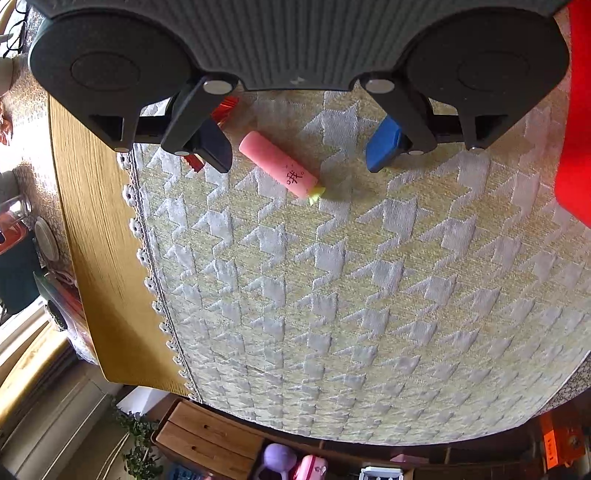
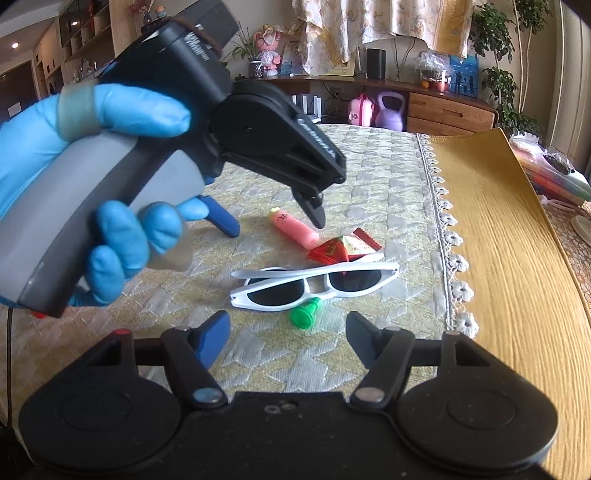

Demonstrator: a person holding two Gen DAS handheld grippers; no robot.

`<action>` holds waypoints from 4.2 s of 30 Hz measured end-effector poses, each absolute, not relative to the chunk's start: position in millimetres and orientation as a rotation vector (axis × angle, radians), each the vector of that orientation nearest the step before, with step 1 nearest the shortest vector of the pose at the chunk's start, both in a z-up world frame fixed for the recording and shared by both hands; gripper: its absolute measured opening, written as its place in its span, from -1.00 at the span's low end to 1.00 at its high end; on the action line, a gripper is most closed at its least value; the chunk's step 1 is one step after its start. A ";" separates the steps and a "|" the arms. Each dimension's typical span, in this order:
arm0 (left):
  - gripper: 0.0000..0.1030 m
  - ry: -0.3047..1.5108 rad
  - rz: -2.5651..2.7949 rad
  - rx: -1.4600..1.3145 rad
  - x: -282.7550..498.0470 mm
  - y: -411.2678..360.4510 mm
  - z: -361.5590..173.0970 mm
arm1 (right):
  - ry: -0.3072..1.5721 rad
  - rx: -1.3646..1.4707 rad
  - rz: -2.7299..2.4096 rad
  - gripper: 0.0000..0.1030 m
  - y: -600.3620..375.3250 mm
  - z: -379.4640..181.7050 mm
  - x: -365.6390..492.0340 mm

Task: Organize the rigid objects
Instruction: 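Grasp the pink tube with the left tool while the right tool grasps the small green object, then carry the pink tube with the left tool while the right tool carries the green object to the red box, then release the pink tube into the red box with the left tool while the right tool releases the green object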

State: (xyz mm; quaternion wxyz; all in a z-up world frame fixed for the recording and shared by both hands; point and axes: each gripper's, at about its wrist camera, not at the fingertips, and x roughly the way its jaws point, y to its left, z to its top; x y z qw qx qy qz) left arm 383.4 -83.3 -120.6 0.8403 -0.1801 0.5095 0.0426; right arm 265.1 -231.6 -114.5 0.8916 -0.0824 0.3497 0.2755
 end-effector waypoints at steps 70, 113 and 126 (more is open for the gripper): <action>-0.70 0.950 0.055 -0.253 185.7 71.3 -26.1 | 0.627 -0.135 0.647 -0.73 -158.3 -16.0 150.1; -0.70 1.000 0.177 -0.354 151.1 208.5 -78.3 | 0.757 -0.325 0.813 -0.73 28.0 -74.1 205.3; -0.70 1.020 0.174 -0.338 152.6 202.4 -82.1 | 0.794 -0.280 0.838 -0.56 16.5 -70.2 195.2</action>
